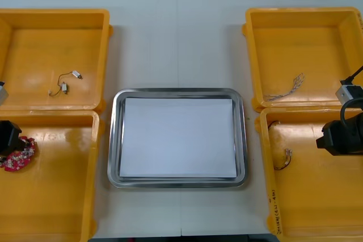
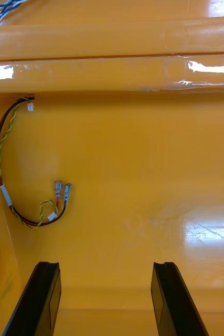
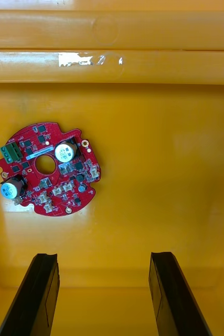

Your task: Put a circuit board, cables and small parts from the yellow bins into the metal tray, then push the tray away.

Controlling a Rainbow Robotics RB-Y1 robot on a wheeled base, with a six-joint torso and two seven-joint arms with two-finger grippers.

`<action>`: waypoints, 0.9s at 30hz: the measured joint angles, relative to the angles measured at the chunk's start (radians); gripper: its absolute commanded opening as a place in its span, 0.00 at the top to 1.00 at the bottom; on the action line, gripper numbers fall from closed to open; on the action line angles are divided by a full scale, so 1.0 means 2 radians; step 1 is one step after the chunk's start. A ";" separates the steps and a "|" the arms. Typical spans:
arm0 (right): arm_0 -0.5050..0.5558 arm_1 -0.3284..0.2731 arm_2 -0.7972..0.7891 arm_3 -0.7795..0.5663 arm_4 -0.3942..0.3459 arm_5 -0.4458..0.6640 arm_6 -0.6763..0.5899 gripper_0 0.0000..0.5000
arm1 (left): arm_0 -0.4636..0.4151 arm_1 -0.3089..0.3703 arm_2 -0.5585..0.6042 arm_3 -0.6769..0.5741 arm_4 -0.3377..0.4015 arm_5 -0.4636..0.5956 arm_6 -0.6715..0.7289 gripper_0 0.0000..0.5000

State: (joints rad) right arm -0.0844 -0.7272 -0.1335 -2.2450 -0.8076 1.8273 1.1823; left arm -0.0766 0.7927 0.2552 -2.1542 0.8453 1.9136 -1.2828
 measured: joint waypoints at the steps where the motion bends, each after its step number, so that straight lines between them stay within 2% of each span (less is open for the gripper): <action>1: 0.000 0.000 0.000 0.000 0.000 0.000 0.000 0.00 | 0.000 0.000 0.000 0.000 0.000 0.000 0.000 0.00; 27: 0.000 0.000 0.000 0.000 0.000 0.000 0.000 0.00 | 0.000 0.000 0.000 0.000 0.000 0.000 0.000 0.00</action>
State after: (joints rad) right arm -0.0844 -0.7272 -0.1335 -2.2450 -0.8076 1.8273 1.1823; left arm -0.0766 0.7927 0.2552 -2.1542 0.8453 1.9136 -1.2828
